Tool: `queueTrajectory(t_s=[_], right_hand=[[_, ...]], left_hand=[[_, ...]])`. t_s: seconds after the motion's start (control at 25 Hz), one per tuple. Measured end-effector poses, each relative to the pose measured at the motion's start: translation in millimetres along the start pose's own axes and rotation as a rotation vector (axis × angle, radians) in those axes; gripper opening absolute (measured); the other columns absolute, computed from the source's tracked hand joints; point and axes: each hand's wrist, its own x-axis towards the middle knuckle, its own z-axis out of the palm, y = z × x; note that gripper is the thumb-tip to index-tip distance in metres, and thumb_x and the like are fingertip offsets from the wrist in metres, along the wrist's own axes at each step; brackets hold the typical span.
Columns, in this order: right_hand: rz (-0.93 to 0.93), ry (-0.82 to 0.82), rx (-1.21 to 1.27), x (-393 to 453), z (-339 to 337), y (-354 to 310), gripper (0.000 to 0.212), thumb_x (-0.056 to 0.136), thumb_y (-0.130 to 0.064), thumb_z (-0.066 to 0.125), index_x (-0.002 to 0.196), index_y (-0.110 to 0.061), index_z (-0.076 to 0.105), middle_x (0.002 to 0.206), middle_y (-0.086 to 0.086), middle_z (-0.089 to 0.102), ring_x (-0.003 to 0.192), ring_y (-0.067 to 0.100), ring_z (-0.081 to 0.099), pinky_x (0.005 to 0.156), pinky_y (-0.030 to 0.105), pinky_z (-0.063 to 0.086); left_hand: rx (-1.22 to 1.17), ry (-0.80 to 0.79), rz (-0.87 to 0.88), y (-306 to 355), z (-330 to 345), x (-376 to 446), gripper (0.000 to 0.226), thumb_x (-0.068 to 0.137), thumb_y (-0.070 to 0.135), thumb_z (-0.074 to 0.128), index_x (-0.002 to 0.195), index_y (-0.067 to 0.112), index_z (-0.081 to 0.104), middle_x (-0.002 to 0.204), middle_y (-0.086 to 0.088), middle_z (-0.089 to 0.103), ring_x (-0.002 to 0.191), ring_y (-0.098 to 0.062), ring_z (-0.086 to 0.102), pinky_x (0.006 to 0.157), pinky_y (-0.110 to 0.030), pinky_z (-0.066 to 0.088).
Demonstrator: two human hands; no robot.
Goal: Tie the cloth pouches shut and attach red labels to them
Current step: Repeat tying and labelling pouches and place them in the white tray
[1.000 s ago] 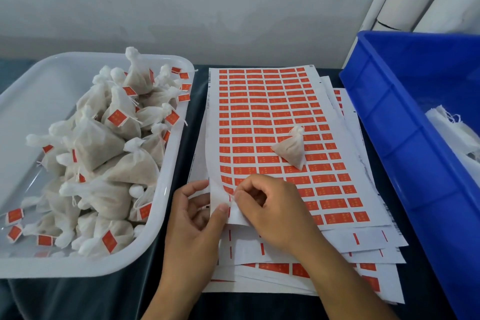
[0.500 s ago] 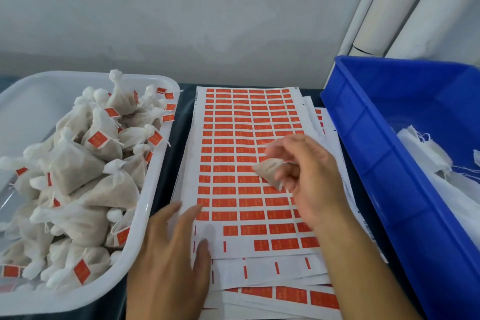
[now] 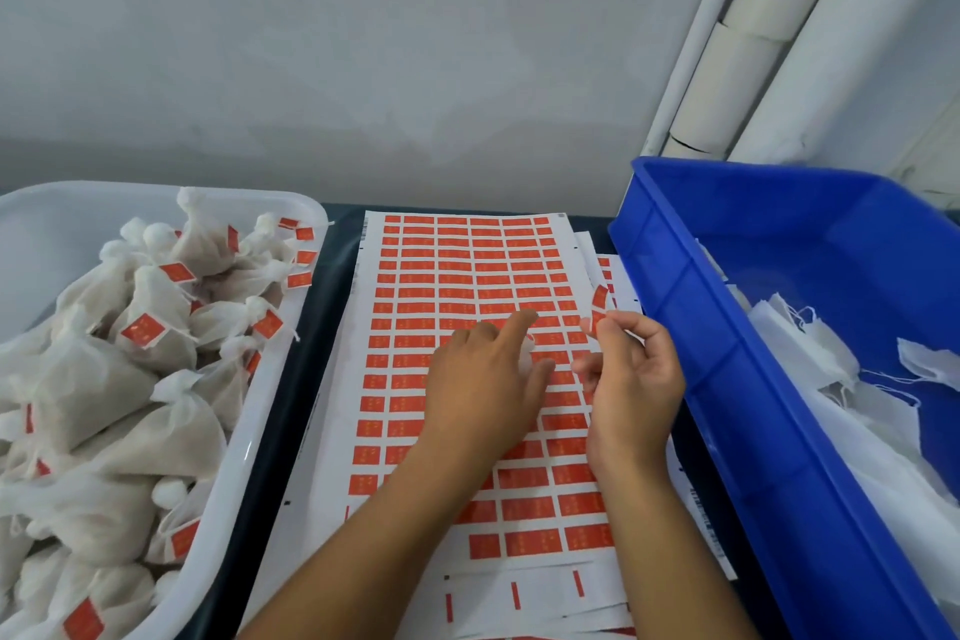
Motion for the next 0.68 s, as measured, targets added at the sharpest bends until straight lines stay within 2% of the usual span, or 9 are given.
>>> queueTrajectory(t_s=[0.12, 0.24, 0.32, 0.36, 0.48, 0.56, 0.68], right_hand=[[0.001, -0.002, -0.011, 3.2, -0.5, 4.1, 0.011, 0.087, -0.049, 0.066, 0.096, -0.043, 0.067, 0.089, -0.008, 0.078, 0.067, 0.014, 0.073, 0.061, 0.020, 0.058], [-0.007, -0.018, -0.005, 4.8, -0.5, 5.0, 0.012, 0.087, -0.048, 0.066, 0.097, -0.042, 0.067, 0.088, -0.008, 0.077, 0.066, 0.013, 0.072, 0.060, 0.019, 0.057], [-0.012, -0.032, -0.016, 3.9, -0.1, 6.0, 0.011, 0.088, -0.047, 0.066, 0.098, -0.041, 0.067, 0.086, -0.006, 0.077, 0.065, 0.012, 0.072, 0.059, 0.018, 0.056], [-0.015, -0.043, -0.021, 2.7, 0.2, 5.9, 0.010, 0.089, -0.046, 0.065, 0.098, -0.041, 0.067, 0.084, -0.005, 0.077, 0.064, 0.011, 0.071, 0.058, 0.016, 0.055], [-0.022, -0.090, -0.039, -2.0, 1.6, 4.3, 0.009, 0.090, -0.046, 0.064, 0.098, -0.043, 0.066, 0.081, -0.005, 0.076, 0.064, 0.010, 0.072, 0.058, 0.014, 0.054], [-0.019, -0.126, -0.055, -5.3, 2.5, 3.2, 0.006, 0.093, -0.043, 0.064, 0.098, -0.045, 0.065, 0.081, -0.005, 0.076, 0.067, 0.012, 0.073, 0.059, 0.016, 0.056], [-0.014, -0.162, -0.080, -8.9, 3.7, 2.0, 0.010, 0.099, -0.036, 0.064, 0.098, -0.047, 0.064, 0.083, -0.006, 0.076, 0.070, 0.016, 0.074, 0.060, 0.019, 0.058]], left_hand=[[-0.121, 0.027, 0.029, -8.8, 7.1, 8.9, 0.039, 0.100, 0.049, 0.054, 0.139, 0.045, 0.052, 0.140, 0.013, 0.061, 0.118, -0.015, 0.063, 0.096, -0.035, 0.054], [-0.373, 0.031, 0.003, -19.6, 2.3, 2.4, 0.035, 0.099, 0.041, 0.059, 0.132, 0.053, 0.054, 0.129, 0.024, 0.062, 0.100, -0.003, 0.066, 0.081, -0.021, 0.059], [-0.524, 0.006, -0.018, -25.1, -6.5, -5.7, 0.031, 0.098, 0.043, 0.061, 0.123, 0.061, 0.053, 0.110, 0.036, 0.061, 0.088, 0.008, 0.064, 0.062, -0.007, 0.053], [-0.576, -0.008, -0.024, -27.5, -11.7, -10.7, 0.027, 0.098, 0.044, 0.061, 0.115, 0.064, 0.055, 0.103, 0.041, 0.059, 0.089, 0.012, 0.062, 0.057, -0.005, 0.050], [-0.627, -0.018, 0.004, -38.0, -22.6, -26.6, 0.020, 0.098, 0.044, 0.063, 0.101, 0.064, 0.059, 0.104, 0.044, 0.060, 0.100, 0.018, 0.056, 0.060, -0.003, 0.049], [-0.651, -0.010, 0.024, -45.5, -24.6, -35.2, 0.016, 0.098, 0.039, 0.064, 0.098, 0.055, 0.065, 0.108, 0.044, 0.060, 0.103, 0.016, 0.057, 0.068, -0.001, 0.049], [-0.690, 0.028, 0.009, -51.7, -25.8, -42.1, 0.012, 0.097, 0.036, 0.065, 0.096, 0.047, 0.066, 0.102, 0.038, 0.065, 0.102, 0.010, 0.061, 0.073, -0.001, 0.048]])
